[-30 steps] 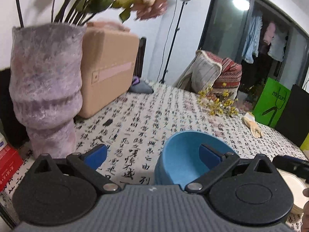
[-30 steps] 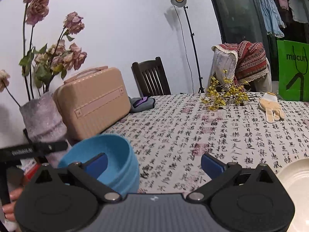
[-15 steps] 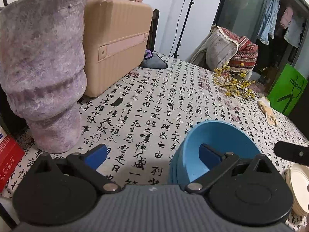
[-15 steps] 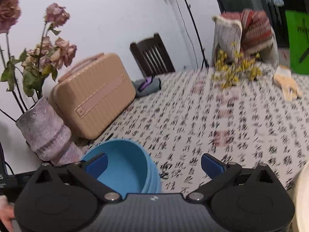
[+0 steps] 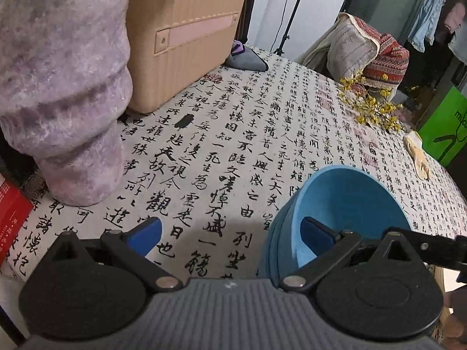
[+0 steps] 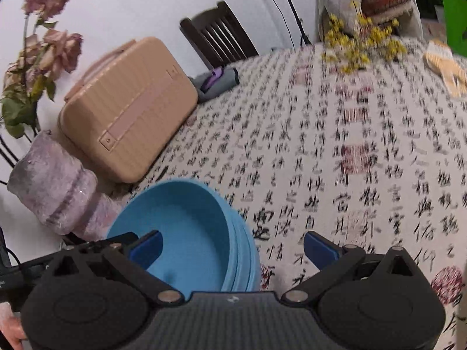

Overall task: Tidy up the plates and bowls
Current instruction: 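Bring both grippers down to the blue bowl stack rims and close them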

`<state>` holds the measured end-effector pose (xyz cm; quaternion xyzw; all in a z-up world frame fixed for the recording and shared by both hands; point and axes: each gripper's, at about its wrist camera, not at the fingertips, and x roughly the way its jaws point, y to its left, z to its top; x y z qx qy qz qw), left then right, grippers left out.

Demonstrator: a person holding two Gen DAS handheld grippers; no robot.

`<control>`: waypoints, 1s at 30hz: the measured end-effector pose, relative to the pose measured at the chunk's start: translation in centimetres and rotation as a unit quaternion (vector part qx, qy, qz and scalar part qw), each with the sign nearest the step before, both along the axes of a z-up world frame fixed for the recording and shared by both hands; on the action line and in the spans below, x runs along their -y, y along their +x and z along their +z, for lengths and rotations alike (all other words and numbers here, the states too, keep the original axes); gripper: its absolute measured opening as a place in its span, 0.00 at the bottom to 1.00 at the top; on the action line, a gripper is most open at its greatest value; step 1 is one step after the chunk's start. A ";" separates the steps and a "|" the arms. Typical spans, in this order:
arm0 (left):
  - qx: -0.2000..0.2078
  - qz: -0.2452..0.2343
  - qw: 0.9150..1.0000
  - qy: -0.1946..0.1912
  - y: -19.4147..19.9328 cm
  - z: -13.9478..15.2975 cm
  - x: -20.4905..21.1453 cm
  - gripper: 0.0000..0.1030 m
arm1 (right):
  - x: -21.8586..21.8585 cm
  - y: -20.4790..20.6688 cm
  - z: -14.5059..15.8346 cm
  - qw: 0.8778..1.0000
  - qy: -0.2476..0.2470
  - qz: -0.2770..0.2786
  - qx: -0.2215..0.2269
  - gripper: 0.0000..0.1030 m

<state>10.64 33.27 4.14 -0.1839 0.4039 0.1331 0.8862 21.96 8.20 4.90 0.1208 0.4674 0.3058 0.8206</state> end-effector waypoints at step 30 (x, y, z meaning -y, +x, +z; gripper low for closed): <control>-0.032 0.010 0.997 -0.068 0.7 -2.1 1.4 0.69 | -0.5 -0.4 -4.0 0.995 0.009 0.010 -0.095 0.62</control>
